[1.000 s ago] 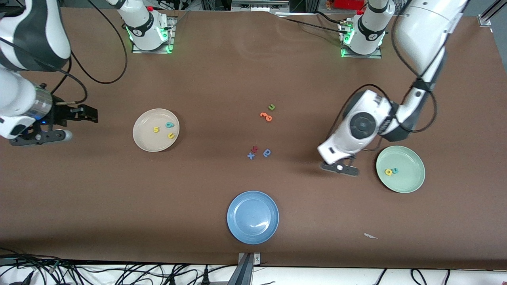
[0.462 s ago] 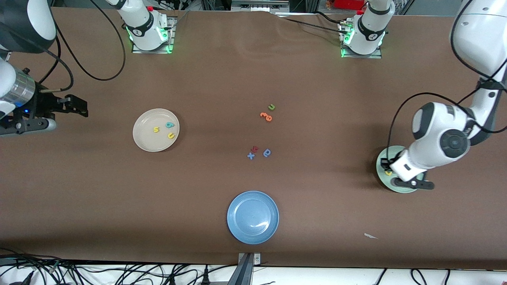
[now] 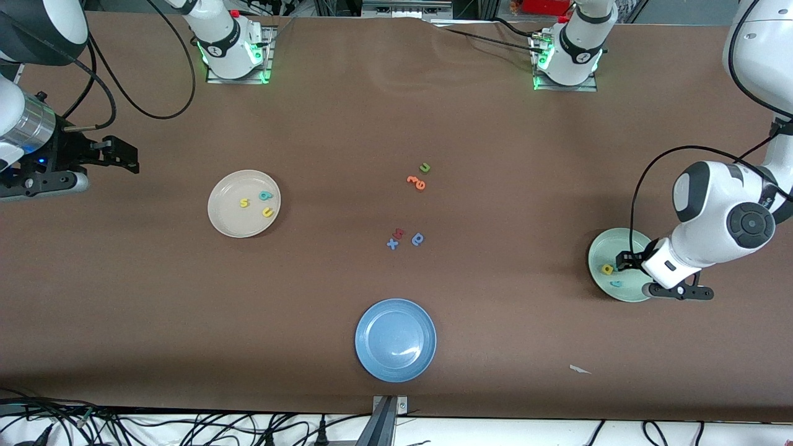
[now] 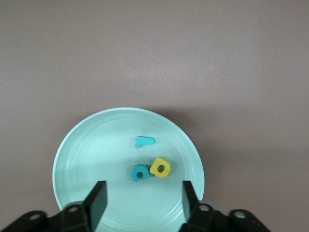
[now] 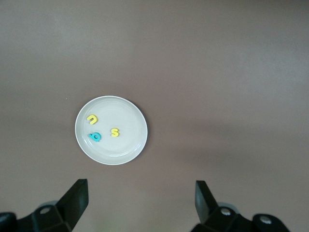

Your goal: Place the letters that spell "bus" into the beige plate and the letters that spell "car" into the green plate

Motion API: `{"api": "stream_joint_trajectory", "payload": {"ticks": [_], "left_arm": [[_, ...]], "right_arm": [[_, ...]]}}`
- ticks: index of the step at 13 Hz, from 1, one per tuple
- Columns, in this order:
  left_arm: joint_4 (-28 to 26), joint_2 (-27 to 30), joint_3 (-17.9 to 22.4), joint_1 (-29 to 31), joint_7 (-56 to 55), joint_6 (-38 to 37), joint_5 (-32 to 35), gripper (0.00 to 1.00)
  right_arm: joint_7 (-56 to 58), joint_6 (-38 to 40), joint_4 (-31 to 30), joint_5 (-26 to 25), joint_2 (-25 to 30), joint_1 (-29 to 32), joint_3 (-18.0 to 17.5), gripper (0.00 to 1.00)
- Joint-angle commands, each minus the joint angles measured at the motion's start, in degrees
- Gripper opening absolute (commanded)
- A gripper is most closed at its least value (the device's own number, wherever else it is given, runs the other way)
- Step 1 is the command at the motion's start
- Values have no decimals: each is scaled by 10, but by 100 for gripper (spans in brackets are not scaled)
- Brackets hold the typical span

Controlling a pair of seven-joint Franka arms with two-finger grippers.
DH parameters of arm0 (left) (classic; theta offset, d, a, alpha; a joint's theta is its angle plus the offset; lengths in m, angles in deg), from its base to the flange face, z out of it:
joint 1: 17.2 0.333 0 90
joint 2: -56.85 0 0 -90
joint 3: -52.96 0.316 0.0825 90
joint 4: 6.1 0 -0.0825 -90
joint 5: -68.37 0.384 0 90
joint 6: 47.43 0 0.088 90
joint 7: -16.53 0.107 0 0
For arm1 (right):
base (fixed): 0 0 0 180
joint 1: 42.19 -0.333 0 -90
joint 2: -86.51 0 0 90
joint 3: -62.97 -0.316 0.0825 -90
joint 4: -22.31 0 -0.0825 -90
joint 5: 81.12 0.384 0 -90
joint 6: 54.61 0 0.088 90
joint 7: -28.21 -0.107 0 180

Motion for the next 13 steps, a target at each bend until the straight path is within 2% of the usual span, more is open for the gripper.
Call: {"api": "stream_joint_trajectory", "payload": {"ticks": [1,7,8,9,11,13], "left_arm": [[12,-3,-3,12,5,-8,21,100],[10,26,-9,38,66,-35,9,100],[1,50,-5,30,91,-55,-16,100],[0,69,7,19,107,-83,-70,100],[-8,125,98,-67,123,-131,-160,100],[-14,174,175,-147,127,-175,-174,100]], "right_arm": [[-9,6,1,3,7,-3,1,98],[-7,6,22,3,6,-3,13,100],[-7,7,27,4,4,-1,14,100],[-6,7,40,3,6,0,14,100],[-7,21,44,1,5,-1,14,100],[-8,40,45,1,2,0,14,100]]}}
